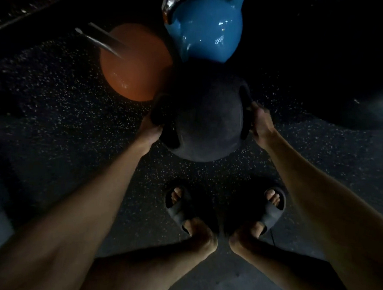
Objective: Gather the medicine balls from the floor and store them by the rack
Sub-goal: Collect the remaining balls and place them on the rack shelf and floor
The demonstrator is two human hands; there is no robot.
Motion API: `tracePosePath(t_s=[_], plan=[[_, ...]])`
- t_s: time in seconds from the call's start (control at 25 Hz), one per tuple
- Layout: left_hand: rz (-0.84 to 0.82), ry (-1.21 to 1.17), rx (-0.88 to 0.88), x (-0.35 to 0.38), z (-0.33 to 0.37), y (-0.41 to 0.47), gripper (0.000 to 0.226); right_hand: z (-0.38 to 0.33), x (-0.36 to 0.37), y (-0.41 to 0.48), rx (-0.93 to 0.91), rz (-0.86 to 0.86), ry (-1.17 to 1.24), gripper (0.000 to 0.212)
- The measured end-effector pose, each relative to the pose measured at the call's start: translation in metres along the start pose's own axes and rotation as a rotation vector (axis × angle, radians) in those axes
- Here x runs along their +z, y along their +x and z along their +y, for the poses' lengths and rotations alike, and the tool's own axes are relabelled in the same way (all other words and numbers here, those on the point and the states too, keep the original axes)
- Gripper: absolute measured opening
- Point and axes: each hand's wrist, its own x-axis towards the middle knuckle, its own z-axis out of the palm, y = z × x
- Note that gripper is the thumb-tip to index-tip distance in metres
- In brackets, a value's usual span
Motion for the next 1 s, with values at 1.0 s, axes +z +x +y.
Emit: tracePosePath(t_s=[1.0], plan=[[0.173, -0.417, -0.217, -0.129, 0.153, -0.529, 0.026, -0.192, -0.007, -0.545, -0.034, 0.189, -0.356, 0.028]])
